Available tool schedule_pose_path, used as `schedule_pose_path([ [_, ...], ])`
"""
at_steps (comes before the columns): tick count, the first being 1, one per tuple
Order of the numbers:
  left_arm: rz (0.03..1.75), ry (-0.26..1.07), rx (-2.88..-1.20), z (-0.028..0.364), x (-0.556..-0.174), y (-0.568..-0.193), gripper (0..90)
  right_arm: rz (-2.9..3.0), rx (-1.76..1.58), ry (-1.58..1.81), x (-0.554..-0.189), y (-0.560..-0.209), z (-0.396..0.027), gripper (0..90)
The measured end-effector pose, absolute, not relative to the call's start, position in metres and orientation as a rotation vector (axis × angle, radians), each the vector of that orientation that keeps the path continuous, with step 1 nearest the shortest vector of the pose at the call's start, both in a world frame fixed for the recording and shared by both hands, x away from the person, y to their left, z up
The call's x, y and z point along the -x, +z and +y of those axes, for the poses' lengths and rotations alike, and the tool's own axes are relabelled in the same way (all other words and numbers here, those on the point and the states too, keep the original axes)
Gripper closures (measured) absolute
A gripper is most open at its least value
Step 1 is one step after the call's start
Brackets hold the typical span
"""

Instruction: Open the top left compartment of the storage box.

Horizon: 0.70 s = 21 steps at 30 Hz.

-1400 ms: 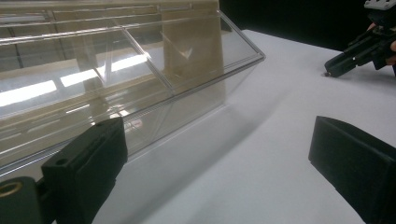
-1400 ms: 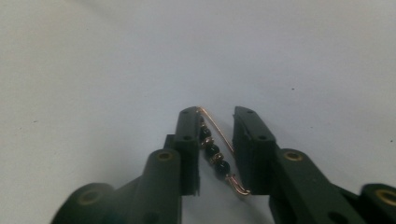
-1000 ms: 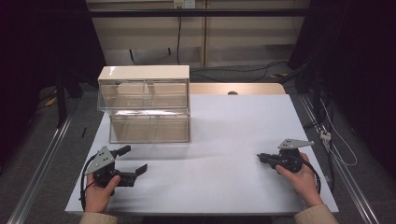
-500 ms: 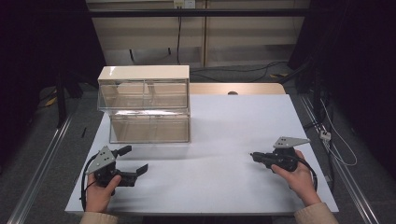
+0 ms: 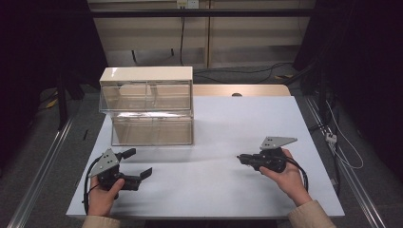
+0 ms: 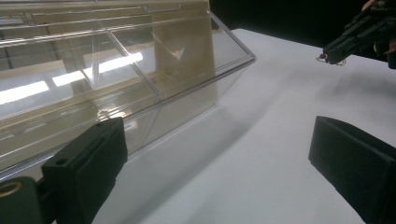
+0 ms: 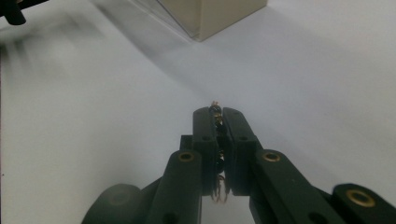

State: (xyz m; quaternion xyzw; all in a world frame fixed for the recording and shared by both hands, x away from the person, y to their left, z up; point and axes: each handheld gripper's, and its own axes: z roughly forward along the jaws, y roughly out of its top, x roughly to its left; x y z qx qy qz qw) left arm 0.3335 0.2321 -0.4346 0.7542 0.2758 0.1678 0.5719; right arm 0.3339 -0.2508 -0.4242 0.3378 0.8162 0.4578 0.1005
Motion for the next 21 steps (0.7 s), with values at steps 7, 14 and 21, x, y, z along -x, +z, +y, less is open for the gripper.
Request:
schedule_pose_path([
  [7, 0.648, 0.391, -1.771, 0.232, -0.333, -0.435, 4.2, 2.445, -0.959, 1.370, -0.339, -0.423, -0.232, 84.8],
  [14, 0.648, 0.392, -1.774, 0.232, -0.333, -0.435, 4.2, 2.480, -0.911, 1.376, -0.341, -0.422, -0.213, 84.8],
  [21, 0.649, 0.390, -1.772, 0.232, -0.333, -0.435, 4.2, 2.523, -0.865, 1.389, -0.343, -0.424, -0.191, 84.8],
])
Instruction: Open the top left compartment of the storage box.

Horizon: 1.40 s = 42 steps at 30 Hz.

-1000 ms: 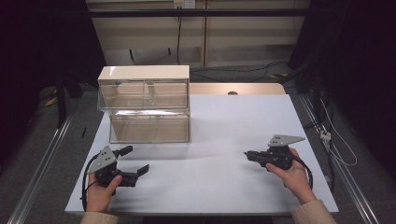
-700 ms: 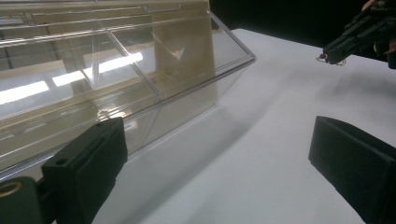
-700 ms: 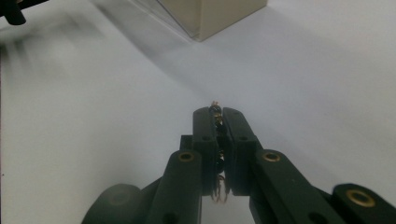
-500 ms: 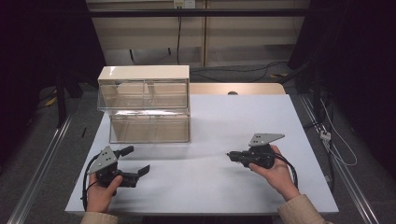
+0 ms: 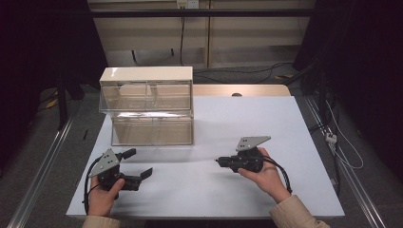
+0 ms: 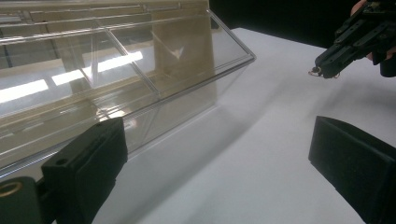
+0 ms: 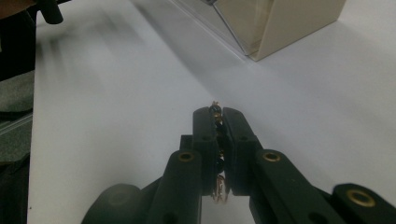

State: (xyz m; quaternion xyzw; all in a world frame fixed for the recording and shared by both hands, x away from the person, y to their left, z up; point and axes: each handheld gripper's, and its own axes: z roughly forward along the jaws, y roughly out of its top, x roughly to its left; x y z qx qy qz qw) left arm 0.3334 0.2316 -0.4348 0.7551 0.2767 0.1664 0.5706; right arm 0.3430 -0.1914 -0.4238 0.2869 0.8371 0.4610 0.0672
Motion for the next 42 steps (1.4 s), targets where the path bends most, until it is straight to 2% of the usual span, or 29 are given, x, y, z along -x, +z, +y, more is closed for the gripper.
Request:
schedule_pose_path([
  [25, 0.652, 0.386, -1.767, 0.232, -0.334, -0.435, 4.2, 2.611, -0.755, 1.423, -0.344, -0.436, -0.139, 84.7],
  [42, 0.655, 0.376, -1.762, 0.231, -0.334, -0.435, 4.2, 2.652, -0.720, 1.426, -0.343, -0.443, -0.119, 84.6],
])
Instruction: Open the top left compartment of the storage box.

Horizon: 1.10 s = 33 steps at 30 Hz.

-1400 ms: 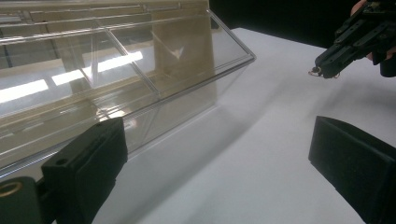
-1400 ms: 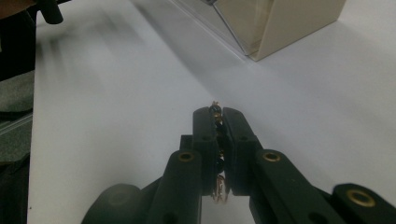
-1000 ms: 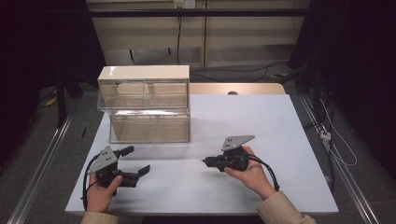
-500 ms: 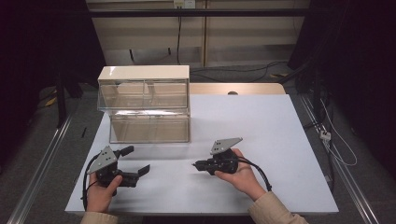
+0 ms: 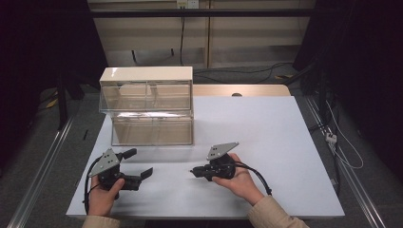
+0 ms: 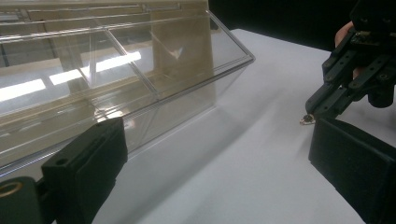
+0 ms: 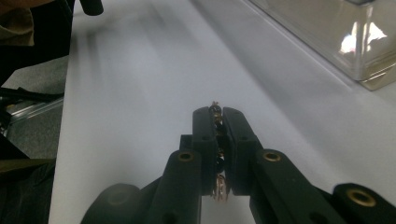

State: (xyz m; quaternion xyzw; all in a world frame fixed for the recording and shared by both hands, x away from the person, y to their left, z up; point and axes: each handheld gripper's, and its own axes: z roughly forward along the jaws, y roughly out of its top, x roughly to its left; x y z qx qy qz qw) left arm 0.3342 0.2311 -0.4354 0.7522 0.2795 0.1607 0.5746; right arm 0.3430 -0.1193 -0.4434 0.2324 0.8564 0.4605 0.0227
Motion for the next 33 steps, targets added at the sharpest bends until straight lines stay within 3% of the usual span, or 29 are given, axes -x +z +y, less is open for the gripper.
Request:
schedule_pose_path([
  [23, 0.650, 0.373, -1.777, 0.230, -0.335, -0.436, 4.2, 2.713, -0.697, 1.420, -0.340, -0.455, -0.097, 83.2],
  [28, 0.651, 0.373, -1.776, 0.230, -0.335, -0.436, 4.2, 2.701, -0.739, 1.436, -0.340, -0.454, -0.099, 66.1],
  [30, 0.652, 0.374, -1.775, 0.231, -0.334, -0.436, 4.1, 2.699, -0.739, 1.440, -0.341, -0.453, -0.100, 65.0],
  [33, 0.651, 0.374, -1.777, 0.231, -0.334, -0.436, 4.2, 2.678, -0.751, 1.455, -0.340, -0.449, -0.103, 56.1],
])
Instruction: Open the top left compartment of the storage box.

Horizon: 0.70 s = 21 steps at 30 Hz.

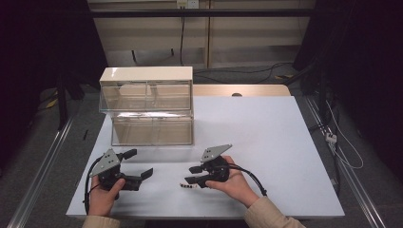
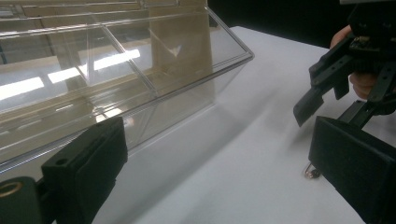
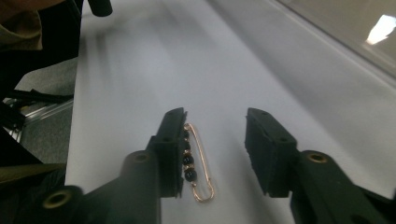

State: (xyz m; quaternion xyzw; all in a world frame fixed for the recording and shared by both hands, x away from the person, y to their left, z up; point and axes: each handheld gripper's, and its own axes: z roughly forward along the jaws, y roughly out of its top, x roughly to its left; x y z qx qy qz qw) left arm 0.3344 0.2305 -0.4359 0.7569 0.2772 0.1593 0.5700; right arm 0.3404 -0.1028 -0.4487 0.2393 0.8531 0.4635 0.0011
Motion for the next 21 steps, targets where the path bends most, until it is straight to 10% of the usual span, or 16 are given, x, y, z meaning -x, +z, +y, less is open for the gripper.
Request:
schedule_pose_path([
  [11, 0.652, 0.360, -1.775, 0.229, -0.334, -0.436, 4.2, 2.542, -0.816, 1.526, -0.348, -0.424, -0.120, 22.9],
  [21, 0.652, 0.357, -1.774, 0.229, -0.334, -0.436, 4.2, 2.479, -0.831, 1.541, -0.362, -0.399, -0.129, 17.8],
])
